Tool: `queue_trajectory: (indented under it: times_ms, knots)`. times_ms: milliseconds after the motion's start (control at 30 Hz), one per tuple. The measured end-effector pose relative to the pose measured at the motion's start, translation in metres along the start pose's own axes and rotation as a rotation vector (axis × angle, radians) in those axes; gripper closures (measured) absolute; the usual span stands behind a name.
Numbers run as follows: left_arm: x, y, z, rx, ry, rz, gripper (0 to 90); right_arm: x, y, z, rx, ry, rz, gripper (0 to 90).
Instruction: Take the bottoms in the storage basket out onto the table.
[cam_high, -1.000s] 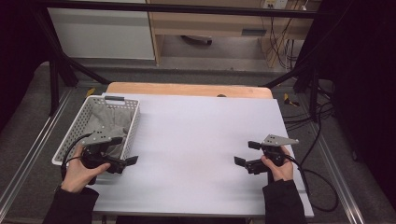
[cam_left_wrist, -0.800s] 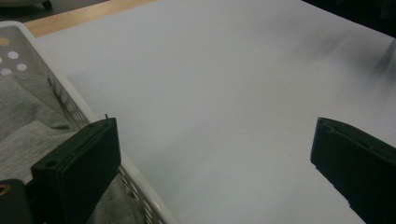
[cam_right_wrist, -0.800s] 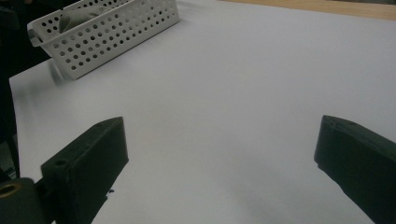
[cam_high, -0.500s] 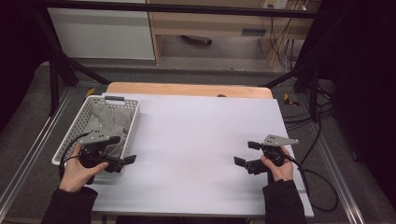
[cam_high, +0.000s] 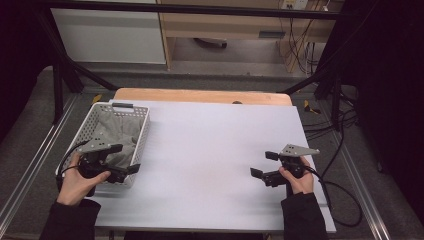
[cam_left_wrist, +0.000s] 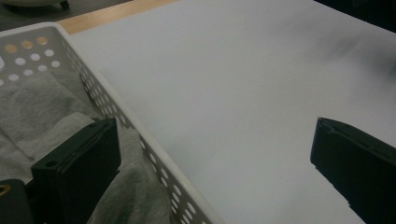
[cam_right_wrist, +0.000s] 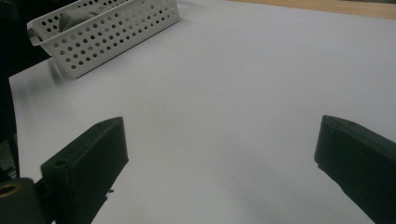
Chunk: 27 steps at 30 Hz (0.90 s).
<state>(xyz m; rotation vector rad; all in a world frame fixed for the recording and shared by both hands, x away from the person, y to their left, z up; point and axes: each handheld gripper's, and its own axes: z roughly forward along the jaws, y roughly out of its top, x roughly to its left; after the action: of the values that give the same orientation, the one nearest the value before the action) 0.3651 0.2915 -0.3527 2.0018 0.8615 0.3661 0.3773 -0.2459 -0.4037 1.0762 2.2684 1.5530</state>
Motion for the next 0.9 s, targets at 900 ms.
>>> queue_trajectory:
  times_ms: [900]
  knots:
    - [0.028, -0.004, -0.015, 0.032, 0.112, -0.056, 1.8, 0.000, -0.001, 0.002, 0.010, -0.003, -0.001, 3.0]
